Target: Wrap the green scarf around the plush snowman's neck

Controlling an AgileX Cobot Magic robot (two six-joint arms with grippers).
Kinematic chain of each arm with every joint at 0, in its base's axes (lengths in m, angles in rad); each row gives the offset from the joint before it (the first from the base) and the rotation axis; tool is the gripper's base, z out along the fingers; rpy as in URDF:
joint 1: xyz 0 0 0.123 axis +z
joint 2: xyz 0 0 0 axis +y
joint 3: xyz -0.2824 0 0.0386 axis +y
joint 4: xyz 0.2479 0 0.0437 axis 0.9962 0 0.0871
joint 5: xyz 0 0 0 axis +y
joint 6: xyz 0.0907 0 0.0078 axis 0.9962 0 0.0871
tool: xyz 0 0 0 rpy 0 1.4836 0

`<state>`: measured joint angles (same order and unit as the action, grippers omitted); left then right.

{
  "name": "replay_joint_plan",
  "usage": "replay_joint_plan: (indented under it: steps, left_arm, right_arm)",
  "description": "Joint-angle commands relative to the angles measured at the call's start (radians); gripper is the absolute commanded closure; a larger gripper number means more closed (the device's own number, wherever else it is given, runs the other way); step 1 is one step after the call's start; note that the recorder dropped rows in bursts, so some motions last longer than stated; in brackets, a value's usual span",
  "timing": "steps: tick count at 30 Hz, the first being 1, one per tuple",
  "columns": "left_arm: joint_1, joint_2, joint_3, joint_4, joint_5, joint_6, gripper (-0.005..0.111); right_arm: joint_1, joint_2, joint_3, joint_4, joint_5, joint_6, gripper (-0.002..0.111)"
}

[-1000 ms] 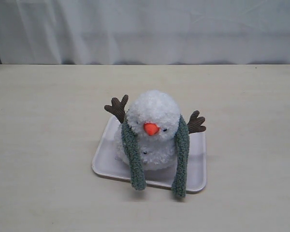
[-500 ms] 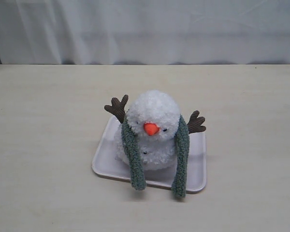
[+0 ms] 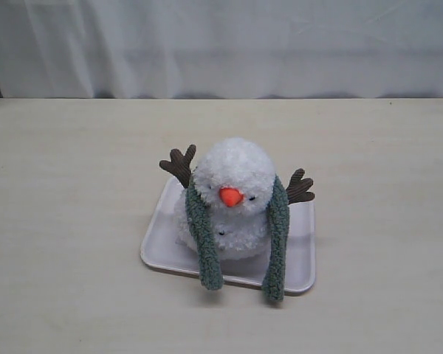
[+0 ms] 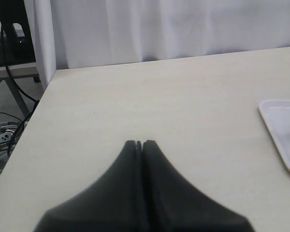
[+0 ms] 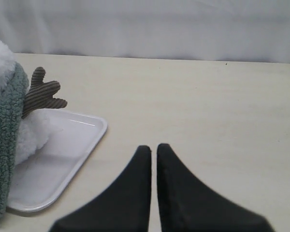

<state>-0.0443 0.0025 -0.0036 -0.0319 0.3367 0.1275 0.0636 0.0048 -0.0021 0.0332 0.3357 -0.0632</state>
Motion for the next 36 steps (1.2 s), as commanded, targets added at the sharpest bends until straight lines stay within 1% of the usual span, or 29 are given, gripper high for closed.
replay_joint_plan:
  steps: [1,28,32,36]
  left_arm:
    - [0.005,-0.003,0.004,-0.006,-0.014,0.001,0.107]
    - [0.005,-0.003,0.004,-0.006,-0.014,0.001,0.107]
    - [0.005,-0.003,0.004,-0.006,-0.014,0.001,0.107]
    - [0.005,-0.003,0.004,-0.008,-0.014,0.001,0.107]
  right_arm:
    - [-0.002,-0.005,0.002,0.001,0.006,0.003,0.104]
    - [-0.002,-0.005,0.002,0.001,0.006,0.003,0.104]
    - [-0.002,-0.005,0.002,-0.061,0.007,0.003,0.104]
    - [-0.011,-0.005,0.002,-0.057,0.013,0.024,0.104]
